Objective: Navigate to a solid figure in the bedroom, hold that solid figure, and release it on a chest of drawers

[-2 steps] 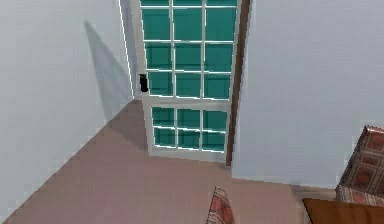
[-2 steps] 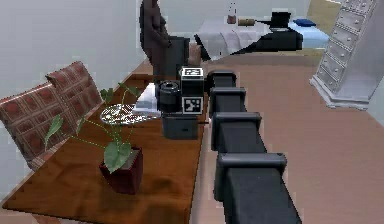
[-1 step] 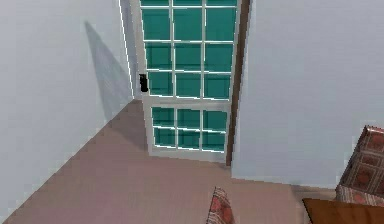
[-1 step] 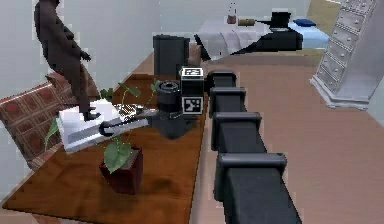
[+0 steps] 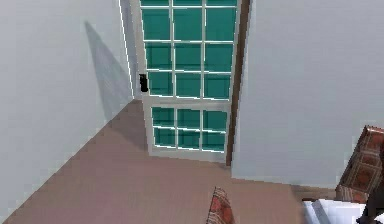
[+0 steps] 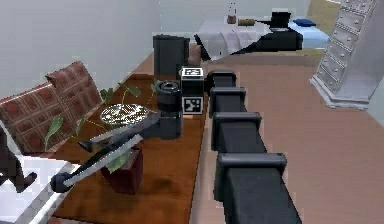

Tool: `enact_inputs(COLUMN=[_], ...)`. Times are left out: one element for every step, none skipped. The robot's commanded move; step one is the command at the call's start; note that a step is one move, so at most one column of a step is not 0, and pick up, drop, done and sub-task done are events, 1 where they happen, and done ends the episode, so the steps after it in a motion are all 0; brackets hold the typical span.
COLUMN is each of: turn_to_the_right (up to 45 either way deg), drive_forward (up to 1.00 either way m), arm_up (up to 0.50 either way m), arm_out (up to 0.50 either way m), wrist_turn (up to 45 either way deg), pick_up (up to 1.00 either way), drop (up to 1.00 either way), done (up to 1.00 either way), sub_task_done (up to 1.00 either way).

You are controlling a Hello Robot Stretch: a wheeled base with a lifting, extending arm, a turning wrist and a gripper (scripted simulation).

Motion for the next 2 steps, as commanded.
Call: enact_inputs(turn_to_the_right=[0.0,0.0], drive_forward=[0.00,0.00], arm_up=[0.00,0.00], arm_out=[0.00,-0.18], wrist_turn=[-39.0,0.0], pick_up=[0.00,0.00], drop=[0.00,0.00], done=[0.00,0.00], sub_task_done=[0.00,0.00])
